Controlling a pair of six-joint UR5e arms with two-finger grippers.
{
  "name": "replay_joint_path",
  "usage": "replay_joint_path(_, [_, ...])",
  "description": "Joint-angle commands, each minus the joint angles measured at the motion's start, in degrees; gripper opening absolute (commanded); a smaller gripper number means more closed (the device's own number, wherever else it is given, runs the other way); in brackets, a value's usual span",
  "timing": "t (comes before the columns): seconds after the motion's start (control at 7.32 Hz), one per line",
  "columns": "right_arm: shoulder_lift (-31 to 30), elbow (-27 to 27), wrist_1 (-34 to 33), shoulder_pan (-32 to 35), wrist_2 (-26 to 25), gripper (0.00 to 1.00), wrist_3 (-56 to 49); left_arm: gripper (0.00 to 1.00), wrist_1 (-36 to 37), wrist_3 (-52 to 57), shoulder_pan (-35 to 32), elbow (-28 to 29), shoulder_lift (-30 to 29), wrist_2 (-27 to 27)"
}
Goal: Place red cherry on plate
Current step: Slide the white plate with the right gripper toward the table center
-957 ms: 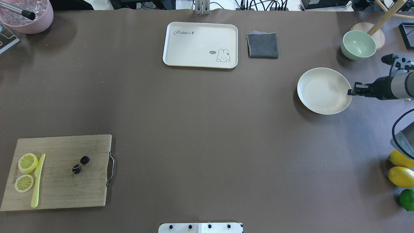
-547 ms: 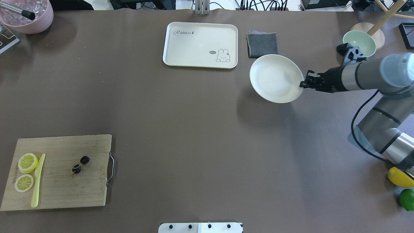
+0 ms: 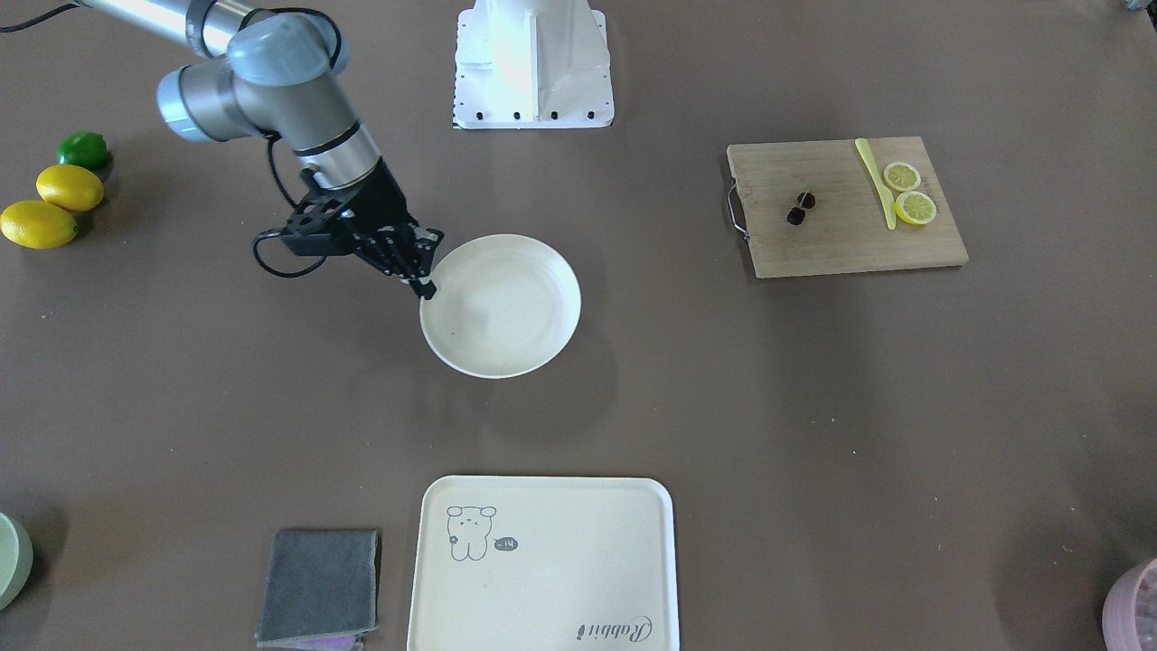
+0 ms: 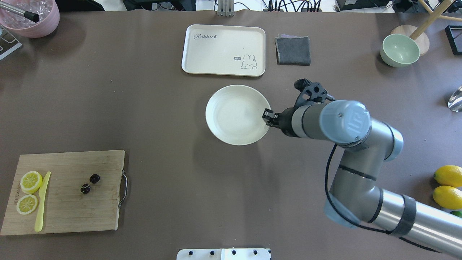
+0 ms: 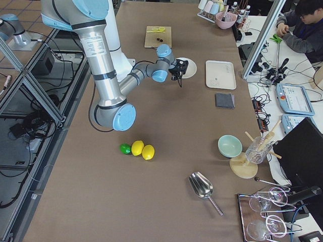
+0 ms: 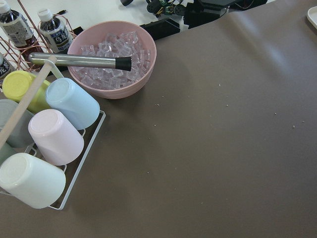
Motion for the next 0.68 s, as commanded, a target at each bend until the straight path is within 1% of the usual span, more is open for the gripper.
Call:
replay_joint_path(0.0, [6.2,-2.1,-7.1,-7.5,-8.0,0.00,2.2,0.98,0.0,-0.1,0.0,0.0,0.1,0.0])
replay_joint_path(0.41, [8.6,-6.3,-7.1,-8.4,-9.6,0.00,2.1,0.98,0.0,-0.1,0.0,0.1,0.1,0.1])
replay_joint_path(0.55, [8.9,-6.4,-7.1,-8.4,-9.7,0.54,1.5,0.98,0.0,0.0,0.0,0.1,0.2,0.1])
